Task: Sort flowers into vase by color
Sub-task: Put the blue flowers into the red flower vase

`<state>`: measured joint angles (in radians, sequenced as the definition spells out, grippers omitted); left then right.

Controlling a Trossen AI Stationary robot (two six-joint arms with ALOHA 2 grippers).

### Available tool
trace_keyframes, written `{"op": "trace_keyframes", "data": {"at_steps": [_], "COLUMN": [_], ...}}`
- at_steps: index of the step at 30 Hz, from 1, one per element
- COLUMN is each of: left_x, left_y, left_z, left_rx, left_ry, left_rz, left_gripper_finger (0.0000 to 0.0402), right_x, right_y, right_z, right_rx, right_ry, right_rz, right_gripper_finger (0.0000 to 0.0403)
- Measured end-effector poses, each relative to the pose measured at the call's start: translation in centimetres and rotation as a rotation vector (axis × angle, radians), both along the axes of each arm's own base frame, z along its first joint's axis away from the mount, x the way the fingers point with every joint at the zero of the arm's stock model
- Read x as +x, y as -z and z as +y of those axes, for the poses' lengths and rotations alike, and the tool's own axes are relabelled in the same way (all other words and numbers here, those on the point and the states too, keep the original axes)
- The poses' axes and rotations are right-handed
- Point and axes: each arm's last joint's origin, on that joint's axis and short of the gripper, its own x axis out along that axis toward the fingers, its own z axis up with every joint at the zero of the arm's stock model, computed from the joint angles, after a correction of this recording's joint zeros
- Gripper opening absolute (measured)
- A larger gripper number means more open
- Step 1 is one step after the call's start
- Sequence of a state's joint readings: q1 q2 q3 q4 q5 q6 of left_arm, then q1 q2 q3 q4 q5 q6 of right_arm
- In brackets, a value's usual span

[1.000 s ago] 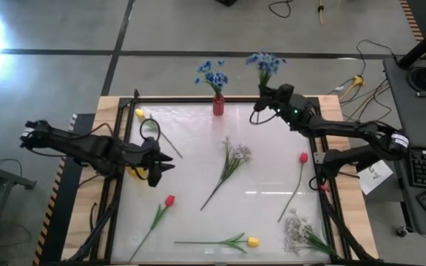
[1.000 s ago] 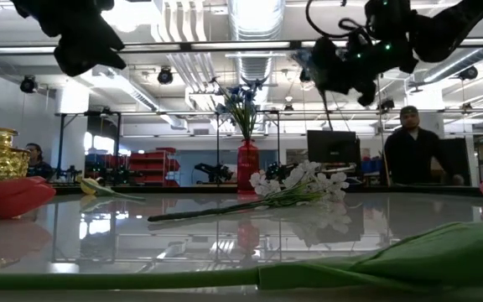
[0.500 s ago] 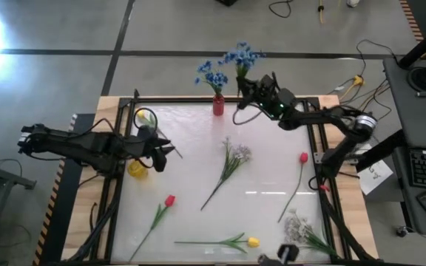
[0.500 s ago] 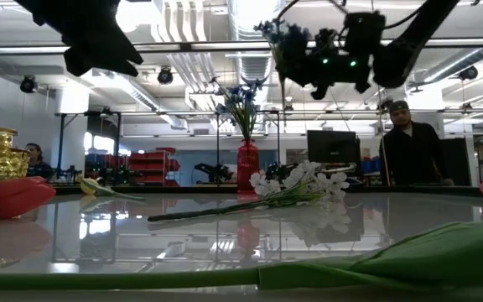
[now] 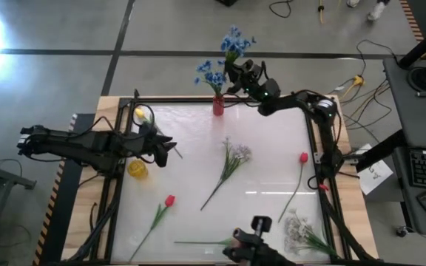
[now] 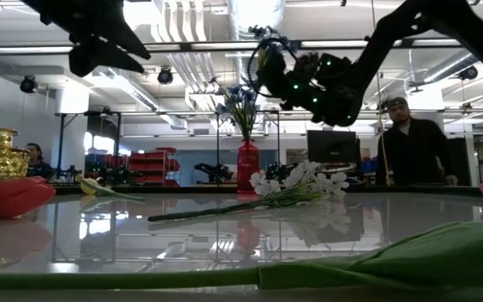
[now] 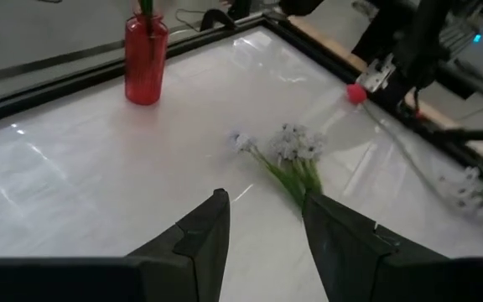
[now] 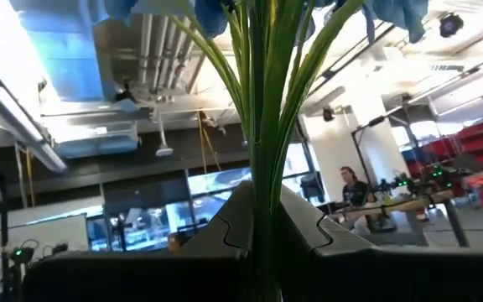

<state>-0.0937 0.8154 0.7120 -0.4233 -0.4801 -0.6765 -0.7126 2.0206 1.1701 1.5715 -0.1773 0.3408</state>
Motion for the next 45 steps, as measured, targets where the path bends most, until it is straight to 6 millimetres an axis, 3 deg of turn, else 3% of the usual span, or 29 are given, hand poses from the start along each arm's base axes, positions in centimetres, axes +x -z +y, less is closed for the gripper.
{"op": "trace_keyframes", "data": {"at_steps": [10,29,36,45], "left_x": [-0.3,-0.3,-0.3,-0.3], "left_y": [-1.7,-1.6,-1.5,-1.6], "left_z": [0.0,0.0,0.0,0.0], "left_rx": [0.013,0.029,0.081,0.137], "left_ry": [0.01,0.009,0.038,0.077], "left_rz": [-0.043,-0.023,0.002,0.029], "left_gripper_finger": [0.0141,0.0141,0.0141,0.0141], "right_x": [0.9,0.9,1.0,1.0], "right_y": [1.0,2.8,-0.1,0.0], "right_z": [-0.6,1.0,1.7,1.7], "right_rx": [-0.029,-0.07,-0.218,-0.304], "right_ry": [0.006,-0.045,0.02,0.099], "right_rz": [0.028,0.134,0.111,0.156], "right_gripper_finger": [0.0018,0.0018,0.0018,0.0018]}}
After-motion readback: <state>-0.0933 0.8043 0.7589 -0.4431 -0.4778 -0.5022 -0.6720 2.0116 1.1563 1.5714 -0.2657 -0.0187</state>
